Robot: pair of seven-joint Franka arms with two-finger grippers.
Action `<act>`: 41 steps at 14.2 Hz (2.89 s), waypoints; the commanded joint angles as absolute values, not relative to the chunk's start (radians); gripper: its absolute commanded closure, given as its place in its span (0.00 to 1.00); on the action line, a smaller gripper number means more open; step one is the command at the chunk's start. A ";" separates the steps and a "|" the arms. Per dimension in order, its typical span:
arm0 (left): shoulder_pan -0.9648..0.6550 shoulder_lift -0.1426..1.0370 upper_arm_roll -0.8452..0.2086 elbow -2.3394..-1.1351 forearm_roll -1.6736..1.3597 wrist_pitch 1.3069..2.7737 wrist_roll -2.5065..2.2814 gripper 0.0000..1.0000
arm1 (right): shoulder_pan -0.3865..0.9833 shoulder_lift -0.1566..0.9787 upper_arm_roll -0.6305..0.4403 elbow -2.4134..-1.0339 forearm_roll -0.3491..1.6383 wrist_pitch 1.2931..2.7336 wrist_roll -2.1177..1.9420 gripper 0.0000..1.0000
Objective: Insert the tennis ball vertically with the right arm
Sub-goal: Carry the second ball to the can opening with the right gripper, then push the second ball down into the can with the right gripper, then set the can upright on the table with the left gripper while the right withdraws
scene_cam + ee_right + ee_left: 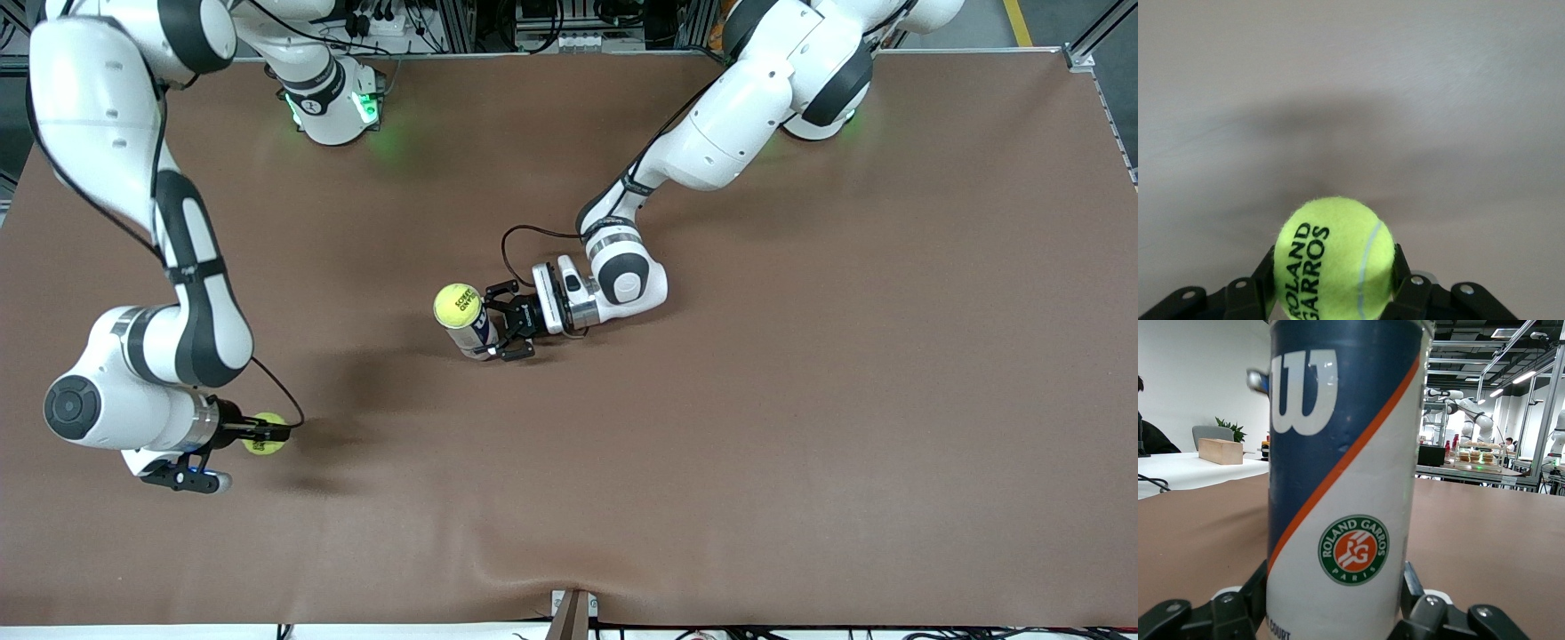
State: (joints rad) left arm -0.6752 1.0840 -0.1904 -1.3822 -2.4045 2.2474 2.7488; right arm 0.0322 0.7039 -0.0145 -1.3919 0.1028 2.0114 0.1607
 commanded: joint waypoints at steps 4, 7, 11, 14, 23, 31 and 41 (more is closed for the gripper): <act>-0.680 1.112 -0.195 -1.371 -2.454 2.255 2.888 0.22 | 0.193 0.513 -0.014 -1.387 0.115 1.777 0.423 0.44; -0.680 1.112 -0.195 -1.373 -2.454 2.255 2.888 0.22 | 0.293 0.448 -0.012 -1.385 0.117 1.682 0.550 0.44; -0.677 1.112 -0.195 -1.373 -2.450 2.255 2.888 0.22 | 0.460 0.413 -0.012 -1.385 0.144 1.618 0.782 0.44; -0.680 1.112 -0.195 -1.373 -2.454 2.255 2.888 0.22 | 0.567 0.419 -0.015 -1.393 0.144 1.617 0.925 0.44; -0.678 1.117 -0.195 -1.371 -2.454 2.255 2.888 0.22 | 0.572 0.505 -0.018 -1.407 0.129 1.658 0.954 0.44; -0.680 1.118 -0.195 -1.371 -2.454 2.255 2.889 0.22 | 0.548 0.528 -0.021 -1.407 0.129 1.693 0.951 0.00; -0.676 1.109 -0.195 -1.371 -2.453 2.255 2.885 0.12 | 0.537 0.520 -0.021 -1.397 0.132 1.687 0.947 0.00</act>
